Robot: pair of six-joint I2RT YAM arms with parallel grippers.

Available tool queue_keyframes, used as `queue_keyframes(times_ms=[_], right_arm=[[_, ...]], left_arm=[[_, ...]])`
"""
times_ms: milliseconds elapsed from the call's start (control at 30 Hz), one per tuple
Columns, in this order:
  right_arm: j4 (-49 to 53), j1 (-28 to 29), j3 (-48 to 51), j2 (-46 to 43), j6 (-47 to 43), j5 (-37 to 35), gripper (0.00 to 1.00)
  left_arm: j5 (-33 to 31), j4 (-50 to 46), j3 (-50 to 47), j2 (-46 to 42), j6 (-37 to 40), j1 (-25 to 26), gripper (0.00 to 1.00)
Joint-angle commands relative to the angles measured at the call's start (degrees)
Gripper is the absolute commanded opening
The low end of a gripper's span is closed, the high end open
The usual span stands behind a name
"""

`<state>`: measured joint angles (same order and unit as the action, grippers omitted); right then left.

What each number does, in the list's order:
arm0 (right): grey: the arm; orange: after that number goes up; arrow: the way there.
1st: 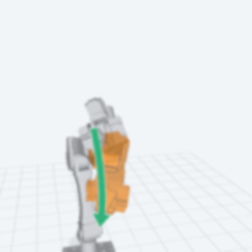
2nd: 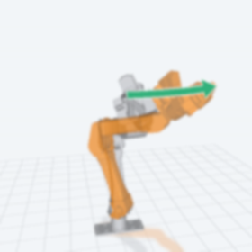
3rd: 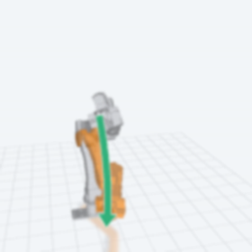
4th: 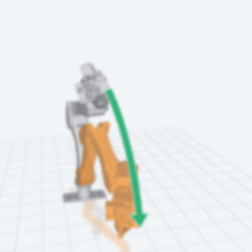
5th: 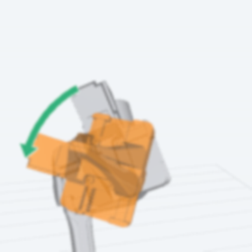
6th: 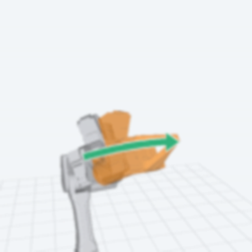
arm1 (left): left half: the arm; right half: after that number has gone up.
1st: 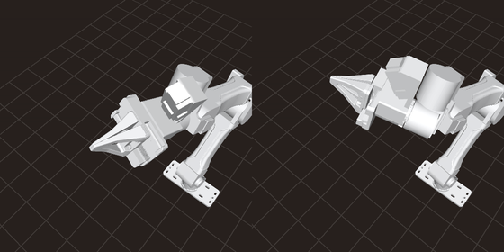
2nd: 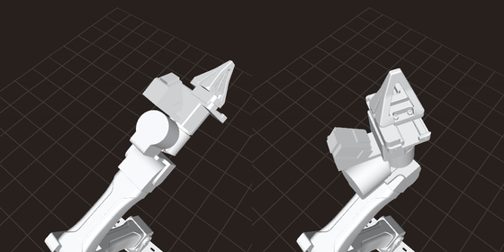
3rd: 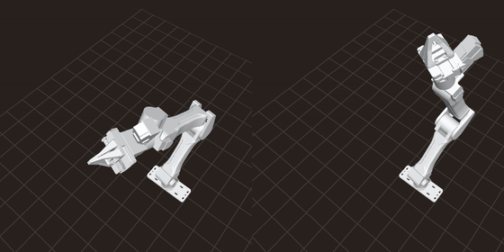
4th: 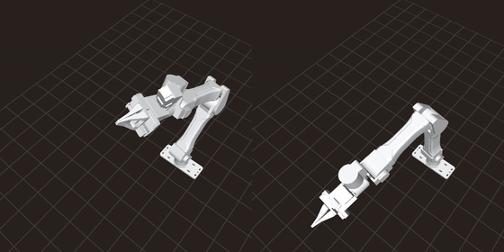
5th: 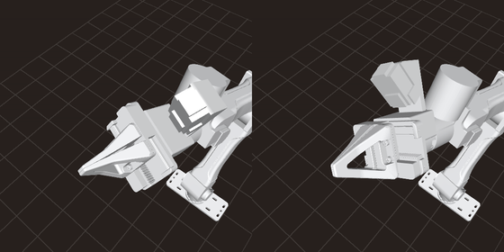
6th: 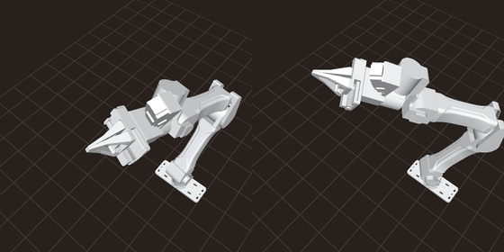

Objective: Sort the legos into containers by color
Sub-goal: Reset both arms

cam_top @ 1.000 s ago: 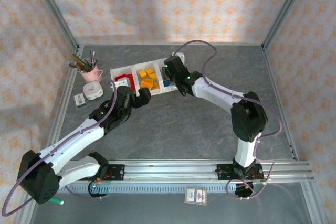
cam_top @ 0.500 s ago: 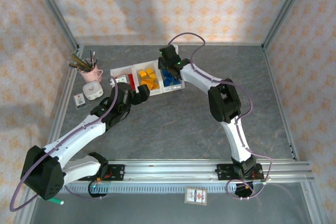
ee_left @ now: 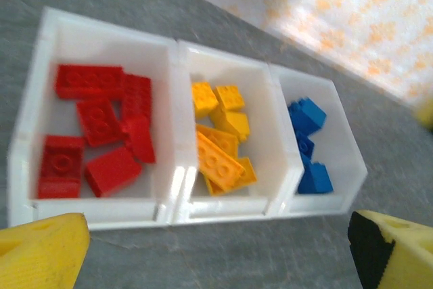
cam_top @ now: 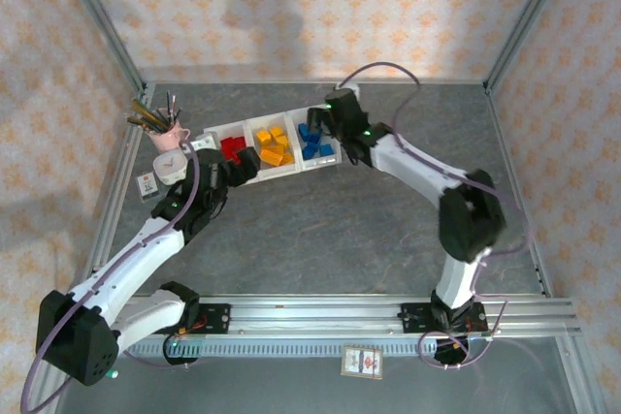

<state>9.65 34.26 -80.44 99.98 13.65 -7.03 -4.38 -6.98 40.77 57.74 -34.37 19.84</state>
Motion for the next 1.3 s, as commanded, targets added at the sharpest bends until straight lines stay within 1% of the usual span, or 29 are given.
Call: queue_keyframes(times_ms=[0, 100, 200, 233, 300, 367, 400, 433, 467, 500, 567, 600, 667, 700, 733, 767, 800, 833, 867, 900, 933, 967, 1000, 1033, 1067, 1100, 1133, 1267], right_arm=[[-6.09, -2.79, 9.23, -9.80, 1.78, -7.95, 1.00], [-8.68, -7.45, 19.97, -18.17, 4.51, -13.55, 1.00], [-14.04, -13.60, 31.62, -25.30, 4.91, -19.56, 1.00], [-16.82, -15.98, 35.82, -27.30, 4.55, -20.93, 1.00], [-23.91, -20.39, 43.21, -29.46, 3.04, -21.49, 1.00], [-32.34, -24.17, 49.63, -28.95, 0.50, -21.21, 1.00], [-35.65, -25.12, 51.69, -27.93, -0.41, -21.71, 1.00], [-40.54, -26.03, 54.09, -26.33, -2.12, -21.57, 1.00], [-45.73, -26.95, 56.26, -24.25, -3.97, -19.79, 1.00], [-50.04, -27.67, 57.62, -22.07, -5.61, -17.40, 1.00], [-56.42, -29.14, 58.40, -17.45, -7.63, -12.56, 1.00], [-55.51, -29.40, 57.14, -16.71, -8.51, -10.80, 1.00], [-63.31, -29.65, 58.13, -14.78, -13.94, -5.15, 1.00], [-64.50, -30.25, 58.01, -13.94, -14.48, -2.52, 1.00], [-62.56, -30.92, 57.04, -13.09, -14.64, 0.91, 1.00], [-66.05, -31.01, 58.63, -12.59, -16.09, 3.46, 1.00], [-67.32, -30.92, 60.15, -13.76, -16.77, 5.16, 1.00], [-71.80, -30.97, 63.18, -14.56, -17.55, 6.86, 1.00], [-77.60, -31.01, 66.68, -14.60, -18.24, 8.32, 1.00], [-82.96, -30.92, 69.26, -13.43, -18.47, 8.93, 1.00], [-87.77, -30.94, 70.48, -12.19, -18.44, 8.80, 1.00], [-83.87, -31.00, 68.54, -12.44, -18.28, 8.03, 1.00], [-77.89, -31.70, 66.21, -13.13, -16.57, 6.80, 1.00], [-79.64, -33.01, 66.47, -12.31, -15.47, 8.54, 1.00], [-80.09, -33.03, 66.67, -12.48, -15.56, 8.42, 1.00], [-77.82, -33.03, 66.15, -13.04, -15.59, 8.43, 1.00], [-79.94, -32.76, 66.96, -12.79, -15.84, 8.08, 1.00], [-79.33, -32.23, 66.85, -13.05, -16.11, 7.29, 1.00]], left_arm=[[-5.90, -1.14, -0.13, -3.07, 4.10, -4.14, 0.99], [-12.30, -0.19, -1.19, -4.37, 5.96, -8.90, 0.99], [-18.96, 4.18, -4.49, -4.56, 7.98, -14.33, 0.99], [-20.74, 7.28, -6.68, -4.52, 9.27, -16.07, 0.99], [-21.19, 14.79, -11.37, -3.94, 11.49, -19.70, 0.99], [-23.02, 25.31, -17.12, -2.27, 12.96, -22.18, 0.99], [-21.97, 31.31, -19.76, -1.16, 15.05, -22.77, 0.99], [-20.31, 39.39, -22.98, 0.73, 18.04, -22.95, 0.99], [-18.09, 47.52, -25.76, 3.41, 20.66, -22.91, 0.99], [-16.04, 53.25, -27.66, 6.04, 22.58, -22.91, 0.99], [-12.53, 66.49, -30.58, 12.49, 24.78, -22.91, 0.99], [-11.33, 70.95, -31.51, 14.64, 24.81, -22.91, 0.99], [-7.18, 81.32, -33.30, 19.92, 26.03, -22.91, 0.99], [-6.00, 84.32, -33.24, 22.49, 26.83, -22.91, 0.99], [-4.73, 84.26, -32.28, 24.43, 27.36, -22.91, 0.99], [-3.50, 82.97, -31.00, 25.18, 28.41, -22.30, 0.99], [-2.30, 79.92, -29.57, 25.55, 29.18, -21.86, 0.99], [-1.85, 79.54, -29.05, 26.69, 30.10, -21.21, 0.99], [-1.92, 83.73, -29.92, 29.51, 31.24, -20.30, 0.99], [-2.48, 90.02, -31.05, 31.43, 32.58, -19.72, 0.99], [-2.30, 89.87, -31.58, 30.38, 32.83, -19.41, 0.99], [-3.38, 85.32, -30.74, 29.08, 31.83, -19.40, 0.99], [-5.18, 83.47, -29.58, 29.31, 31.15, -19.40, 0.99], [-6.70, 84.19, -29.18, 30.36, 31.49, -19.18, 0.99], [-6.66, 84.62, -29.36, 30.34, 31.51, -19.13, 0.99], [-6.68, 83.78, -29.11, 30.09, 31.50, -19.13, 0.99], [-6.69, 83.64, -29.15, 30.11, 31.30, -19.13, 1.00], [-7.48, 84.59, -29.52, 30.19, 31.39, -18.95, 0.99]])
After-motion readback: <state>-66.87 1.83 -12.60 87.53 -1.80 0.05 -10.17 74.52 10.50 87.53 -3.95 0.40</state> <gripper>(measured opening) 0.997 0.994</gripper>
